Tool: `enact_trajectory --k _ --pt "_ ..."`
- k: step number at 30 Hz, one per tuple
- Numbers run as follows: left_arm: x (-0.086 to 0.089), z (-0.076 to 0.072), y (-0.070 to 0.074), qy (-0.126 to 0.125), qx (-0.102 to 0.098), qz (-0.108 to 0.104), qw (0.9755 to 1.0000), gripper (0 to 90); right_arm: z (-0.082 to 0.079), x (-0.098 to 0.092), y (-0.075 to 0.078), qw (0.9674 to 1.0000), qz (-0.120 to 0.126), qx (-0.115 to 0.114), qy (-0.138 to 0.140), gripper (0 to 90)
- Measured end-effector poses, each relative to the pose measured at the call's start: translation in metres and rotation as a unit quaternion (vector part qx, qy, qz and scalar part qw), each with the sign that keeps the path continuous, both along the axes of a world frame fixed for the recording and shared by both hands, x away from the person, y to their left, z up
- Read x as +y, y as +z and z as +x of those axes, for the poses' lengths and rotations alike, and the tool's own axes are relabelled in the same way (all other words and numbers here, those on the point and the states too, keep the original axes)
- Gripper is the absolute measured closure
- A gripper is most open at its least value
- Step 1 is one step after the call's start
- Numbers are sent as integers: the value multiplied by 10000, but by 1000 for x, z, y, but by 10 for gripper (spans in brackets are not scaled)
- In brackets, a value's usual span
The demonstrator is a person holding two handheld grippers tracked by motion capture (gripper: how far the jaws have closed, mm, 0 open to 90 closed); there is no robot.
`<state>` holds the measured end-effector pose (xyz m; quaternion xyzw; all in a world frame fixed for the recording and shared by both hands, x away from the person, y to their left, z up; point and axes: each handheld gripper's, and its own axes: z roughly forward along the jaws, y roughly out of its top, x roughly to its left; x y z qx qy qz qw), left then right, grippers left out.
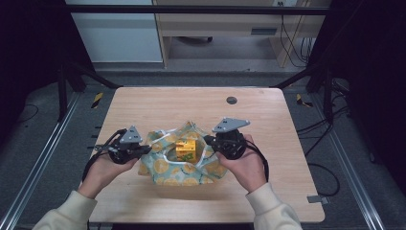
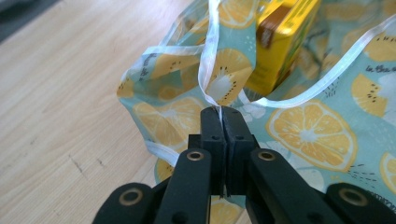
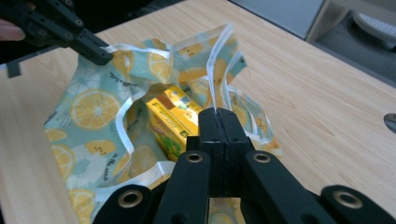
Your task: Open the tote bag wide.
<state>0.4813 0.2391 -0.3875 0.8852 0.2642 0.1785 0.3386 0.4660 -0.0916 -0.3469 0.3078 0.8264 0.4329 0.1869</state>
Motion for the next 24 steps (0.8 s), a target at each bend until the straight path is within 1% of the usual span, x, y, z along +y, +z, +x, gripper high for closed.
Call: enact_trajectory --k 2,5,7,9,12,14,16,17,19,22,23,24 --pt "0 -6 4 -43 -77 -43 10000 890 -9 -1 3 9999 44 -85 50 900" --pt "1 -15 9 -93 -147 -97 9998 891 -21 -2 5 9998 73 -140 112 900" --pt "1 -19 11 -142 -157 -76 9997 892 -29 -4 5 9997 88 -155 182 900" --pt "1 -24 13 -193 -175 -76 9996 892 -35 -6 4 9996 52 -176 219 900" --pt "0 -32 12 -293 -187 -35 9994 893 -42 -10 2 9994 39 -182 284 900" --pt "1 -37 9 -336 -188 -29 9993 893 -45 -12 -1 9993 -19 -178 321 900" --pt "2 -41 6 -347 -184 28 9992 894 -48 -14 -6 9993 -82 -139 335 900" --pt "2 -43 2 -330 -176 20 9993 894 -49 -15 -9 9993 -123 -131 339 900" --pt "2 -45 -5 -357 -134 60 9993 894 -54 -17 -21 9987 -384 -50 332 900" --pt "2 -47 -14 -422 -76 228 9988 894 -57 -19 -35 9980 -464 122 404 900" --pt "1 -48 -18 -433 -59 252 9987 894 -58 -20 -39 9978 -485 163 415 900" --pt "1 -48 -18 -433 -59 252 9987 895 -58 -20 -39 9978 -485 163 415 900"
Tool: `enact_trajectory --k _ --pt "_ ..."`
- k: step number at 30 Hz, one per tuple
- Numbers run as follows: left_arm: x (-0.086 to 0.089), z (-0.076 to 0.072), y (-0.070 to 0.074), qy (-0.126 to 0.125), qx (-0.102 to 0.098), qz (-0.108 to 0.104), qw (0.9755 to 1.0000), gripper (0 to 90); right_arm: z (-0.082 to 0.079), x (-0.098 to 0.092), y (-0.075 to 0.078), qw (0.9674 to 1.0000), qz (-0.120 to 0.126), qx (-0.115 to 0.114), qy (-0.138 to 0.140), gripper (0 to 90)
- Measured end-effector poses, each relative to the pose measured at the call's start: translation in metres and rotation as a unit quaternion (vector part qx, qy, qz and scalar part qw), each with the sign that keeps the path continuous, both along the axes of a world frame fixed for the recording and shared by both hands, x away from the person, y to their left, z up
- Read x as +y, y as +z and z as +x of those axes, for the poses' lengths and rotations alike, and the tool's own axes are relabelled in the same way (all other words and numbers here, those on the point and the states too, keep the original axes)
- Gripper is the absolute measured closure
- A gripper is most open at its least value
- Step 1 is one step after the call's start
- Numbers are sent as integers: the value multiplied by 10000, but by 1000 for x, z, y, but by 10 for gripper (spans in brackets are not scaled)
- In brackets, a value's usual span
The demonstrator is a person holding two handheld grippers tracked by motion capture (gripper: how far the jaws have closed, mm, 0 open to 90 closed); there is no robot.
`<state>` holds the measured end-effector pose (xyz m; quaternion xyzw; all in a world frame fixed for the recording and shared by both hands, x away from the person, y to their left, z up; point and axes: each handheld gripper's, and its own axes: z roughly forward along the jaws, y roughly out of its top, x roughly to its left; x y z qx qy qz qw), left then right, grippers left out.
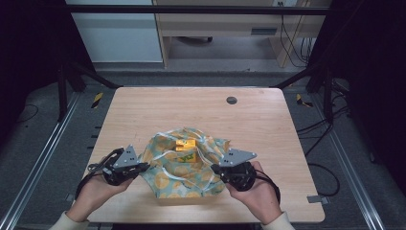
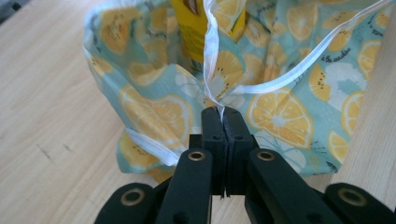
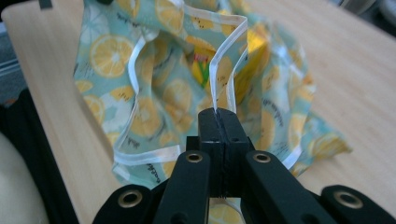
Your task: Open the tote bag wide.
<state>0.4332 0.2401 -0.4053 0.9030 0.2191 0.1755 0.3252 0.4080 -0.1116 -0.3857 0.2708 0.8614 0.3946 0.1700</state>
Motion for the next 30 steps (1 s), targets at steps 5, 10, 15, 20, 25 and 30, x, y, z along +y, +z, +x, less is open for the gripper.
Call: enact_trajectory --k 5,10,15,20,25,30 --pt "-2 -4 -14 -99 72 222 9997 895 -2 -4 -22 9996 -10 259 52 900" --pt "-2 -3 -29 -62 178 294 9994 895 -1 -6 -40 9989 -90 459 51 900" --pt "-1 -2 -42 -14 283 332 9990 895 1 -7 -51 9981 -182 589 10 900" --pt "-1 -1 -51 48 362 361 9987 895 5 -8 -59 9975 -295 649 -36 900" --pt "-1 0 -59 102 415 398 9983 894 7 -10 -71 9963 -369 771 -123 900" --pt "-2 0 -63 123 439 462 9979 894 8 -13 -79 9951 -444 873 -160 900"
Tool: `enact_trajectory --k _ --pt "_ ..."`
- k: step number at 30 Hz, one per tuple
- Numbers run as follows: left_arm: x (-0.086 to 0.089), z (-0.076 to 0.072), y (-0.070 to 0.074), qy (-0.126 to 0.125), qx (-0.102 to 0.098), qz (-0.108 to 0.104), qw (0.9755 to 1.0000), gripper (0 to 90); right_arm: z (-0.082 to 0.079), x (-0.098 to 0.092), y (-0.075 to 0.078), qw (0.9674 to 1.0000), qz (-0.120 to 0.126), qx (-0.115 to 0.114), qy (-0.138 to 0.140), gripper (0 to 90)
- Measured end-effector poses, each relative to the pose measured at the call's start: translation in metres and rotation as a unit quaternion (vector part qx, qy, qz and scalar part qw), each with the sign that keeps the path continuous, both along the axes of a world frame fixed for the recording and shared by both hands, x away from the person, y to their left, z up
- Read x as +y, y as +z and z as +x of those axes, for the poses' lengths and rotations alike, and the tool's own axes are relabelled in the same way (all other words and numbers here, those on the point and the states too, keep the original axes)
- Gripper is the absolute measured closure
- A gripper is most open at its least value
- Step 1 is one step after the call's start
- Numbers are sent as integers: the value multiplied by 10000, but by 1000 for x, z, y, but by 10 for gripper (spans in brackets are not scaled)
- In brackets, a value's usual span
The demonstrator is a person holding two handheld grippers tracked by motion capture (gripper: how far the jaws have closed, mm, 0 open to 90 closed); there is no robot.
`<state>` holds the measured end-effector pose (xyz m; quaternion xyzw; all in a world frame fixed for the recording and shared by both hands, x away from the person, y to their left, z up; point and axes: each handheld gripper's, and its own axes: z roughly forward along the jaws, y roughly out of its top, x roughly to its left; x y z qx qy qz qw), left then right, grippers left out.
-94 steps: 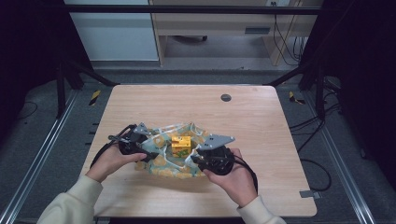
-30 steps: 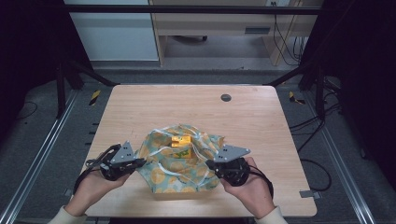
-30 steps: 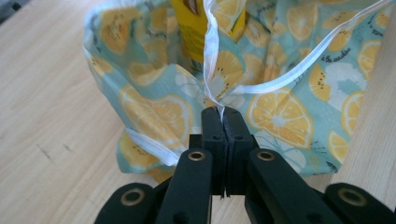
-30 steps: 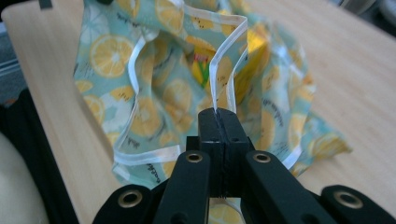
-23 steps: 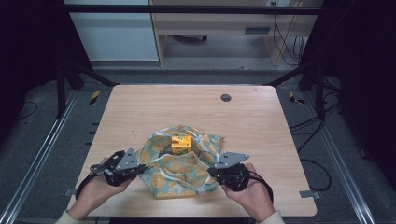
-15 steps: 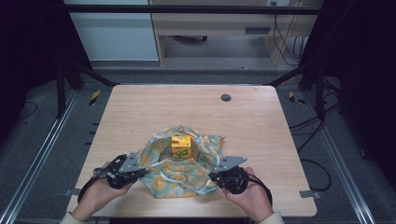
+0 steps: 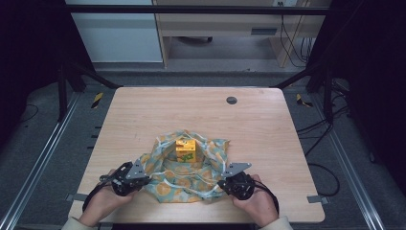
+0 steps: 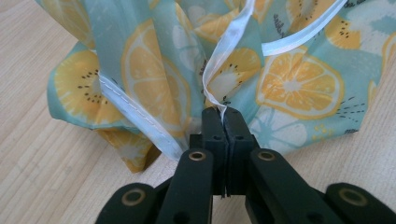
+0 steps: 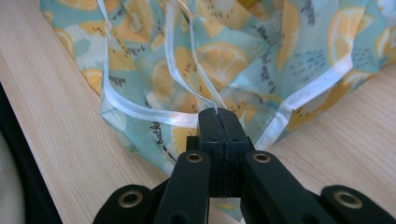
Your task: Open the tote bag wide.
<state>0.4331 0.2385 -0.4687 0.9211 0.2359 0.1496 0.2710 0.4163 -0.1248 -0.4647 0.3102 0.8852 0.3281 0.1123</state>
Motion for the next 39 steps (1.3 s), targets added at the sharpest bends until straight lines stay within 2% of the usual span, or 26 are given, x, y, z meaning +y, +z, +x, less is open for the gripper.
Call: enact_trajectory --k 2,4,7,11,14,16,18,20,21,22,25,27,32,35,36,37,39 --pt "-1 -1 0 -48 -29 83 9999 894 0 0 -1 10000 -22 61 -7 887" --pt "-3 -2 -1 -65 -58 87 9999 895 1 1 2 10000 74 -10 4 809" --pt "-4 -2 -2 -80 -56 105 9999 894 1 2 11 9998 126 -142 14 686" --pt "-5 -2 -4 -130 -64 190 9997 894 7 4 31 9991 194 -373 -4 581" --pt "-6 -3 -4 -148 -64 191 9997 894 22 7 46 9982 270 -531 -112 525" --pt "-6 -3 -4 -141 -66 182 9997 894 36 10 52 9972 395 -600 -186 521" --pt "-5 -2 -5 -110 -74 153 9998 894 50 17 53 9973 317 -640 -156 515" --pt "-4 -1 -5 -87 -78 146 9998 894 63 26 48 9980 167 -586 -146 502" --pt "-4 -1 -5 -87 -89 163 9998 894 70 30 44 9984 89 -524 -167 504" --pt "-4 -1 -5 -86 -101 158 9998 894 76 32 41 9987 9 -459 -233 545" --pt "-4 0 -5 -82 -98 137 9998 894 92 37 33 9992 -70 -229 -321 754" --pt "-5 2 -3 -78 -139 138 9998 894 101 37 32 9993 -35 -183 -339 882" --pt "-11 10 6 -22 -336 60 9994 894 124 36 44 9979 211 -257 -550 900" --pt "-11 18 6 27 -296 7 9996 894 140 35 49 9966 380 -294 -664 900" --pt "-11 18 6 27 -296 7 9996 894 140 35 49 9966 380 -294 -664 900" --pt "-11 21 2 70 -247 27 9997 895 153 36 45 9961 359 -111 -795 900" --pt "-9 22 -2 119 -191 35 9997 894 161 37 38 9961 274 -25 -839 900"
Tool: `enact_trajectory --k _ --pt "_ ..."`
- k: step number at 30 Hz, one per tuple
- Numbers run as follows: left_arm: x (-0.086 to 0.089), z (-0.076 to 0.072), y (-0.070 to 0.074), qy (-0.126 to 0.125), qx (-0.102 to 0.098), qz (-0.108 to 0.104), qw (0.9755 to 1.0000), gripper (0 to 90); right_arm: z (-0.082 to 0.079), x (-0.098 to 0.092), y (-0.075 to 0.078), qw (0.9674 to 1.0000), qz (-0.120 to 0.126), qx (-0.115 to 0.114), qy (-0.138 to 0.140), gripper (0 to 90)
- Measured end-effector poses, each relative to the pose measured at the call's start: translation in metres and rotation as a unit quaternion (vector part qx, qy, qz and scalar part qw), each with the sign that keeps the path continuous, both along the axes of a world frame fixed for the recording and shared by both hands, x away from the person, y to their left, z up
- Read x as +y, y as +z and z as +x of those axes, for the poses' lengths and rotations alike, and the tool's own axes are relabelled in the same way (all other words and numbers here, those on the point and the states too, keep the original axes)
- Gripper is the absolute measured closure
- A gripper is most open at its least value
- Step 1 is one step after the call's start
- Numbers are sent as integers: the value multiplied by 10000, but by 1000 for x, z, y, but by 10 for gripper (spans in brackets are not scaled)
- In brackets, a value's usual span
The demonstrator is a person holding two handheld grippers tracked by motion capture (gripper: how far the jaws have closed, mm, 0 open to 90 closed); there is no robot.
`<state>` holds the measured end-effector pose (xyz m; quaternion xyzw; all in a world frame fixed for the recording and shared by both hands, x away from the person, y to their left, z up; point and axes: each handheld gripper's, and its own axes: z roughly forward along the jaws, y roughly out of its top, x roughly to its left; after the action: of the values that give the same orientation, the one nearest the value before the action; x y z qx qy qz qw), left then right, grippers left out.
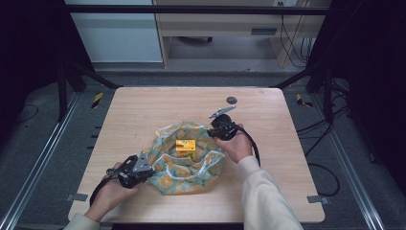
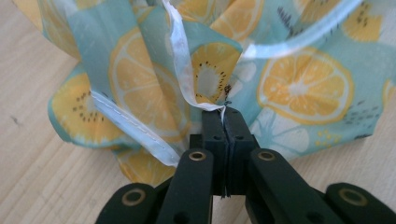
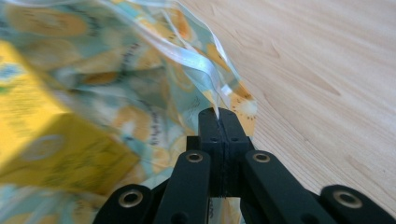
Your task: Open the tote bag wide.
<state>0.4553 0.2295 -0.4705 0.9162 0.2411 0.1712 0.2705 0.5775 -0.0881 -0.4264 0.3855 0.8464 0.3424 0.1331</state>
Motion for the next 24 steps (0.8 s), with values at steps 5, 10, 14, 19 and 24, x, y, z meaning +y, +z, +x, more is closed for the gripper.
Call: enact_trajectory --k 5,10,14,19,24 --pt "3 1 -6 23 150 96 9998 894 11 1 -20 9994 -128 290 -144 900" --pt "5 2 -9 32 211 127 9997 895 17 -3 -31 9987 -173 404 -261 900" --pt "6 1 -9 22 228 176 9996 896 22 -7 -37 9983 -207 438 -328 900" --pt "6 -1 -9 -3 242 179 9995 896 25 -8 -40 9979 -236 471 -373 900" --pt "6 -6 -9 -94 263 243 9993 896 25 -8 -42 9979 -278 481 -347 900"
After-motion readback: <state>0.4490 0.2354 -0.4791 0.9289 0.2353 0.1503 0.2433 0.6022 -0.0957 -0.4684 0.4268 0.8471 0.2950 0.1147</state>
